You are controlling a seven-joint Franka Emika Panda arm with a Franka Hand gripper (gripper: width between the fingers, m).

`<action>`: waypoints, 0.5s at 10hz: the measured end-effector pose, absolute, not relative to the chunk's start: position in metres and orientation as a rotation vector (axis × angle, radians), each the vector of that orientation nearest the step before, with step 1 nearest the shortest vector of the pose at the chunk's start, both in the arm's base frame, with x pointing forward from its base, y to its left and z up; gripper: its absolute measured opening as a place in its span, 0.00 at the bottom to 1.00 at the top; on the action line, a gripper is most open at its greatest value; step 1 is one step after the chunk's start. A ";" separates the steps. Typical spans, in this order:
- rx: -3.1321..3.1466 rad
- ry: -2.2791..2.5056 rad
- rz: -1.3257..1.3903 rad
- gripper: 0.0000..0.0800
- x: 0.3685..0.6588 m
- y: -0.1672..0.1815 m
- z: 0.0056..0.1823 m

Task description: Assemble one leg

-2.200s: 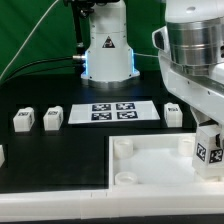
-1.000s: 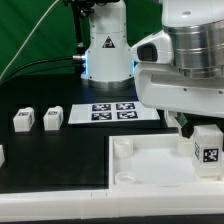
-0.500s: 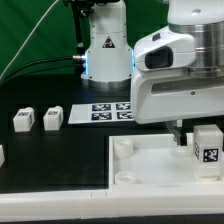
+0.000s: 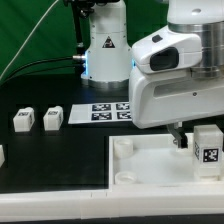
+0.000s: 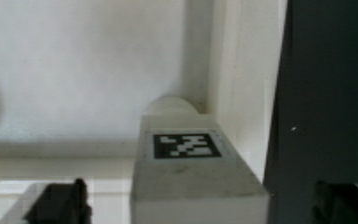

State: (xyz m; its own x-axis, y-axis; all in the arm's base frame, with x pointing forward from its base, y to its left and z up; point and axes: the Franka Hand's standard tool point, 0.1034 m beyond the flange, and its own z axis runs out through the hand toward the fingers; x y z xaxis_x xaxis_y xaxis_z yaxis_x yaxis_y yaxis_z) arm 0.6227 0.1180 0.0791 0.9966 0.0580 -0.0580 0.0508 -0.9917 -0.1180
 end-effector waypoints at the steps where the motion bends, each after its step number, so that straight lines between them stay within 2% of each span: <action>1: -3.022 -0.083 0.093 0.59 0.623 0.118 0.079; 2: -3.022 -0.083 0.093 0.38 0.623 0.118 0.079; 5: -3.028 -0.077 0.094 0.37 0.623 0.113 0.078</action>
Offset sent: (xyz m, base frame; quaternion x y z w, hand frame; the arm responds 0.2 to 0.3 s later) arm 0.0000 0.0000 0.0000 0.0000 0.0000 0.0000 1.0000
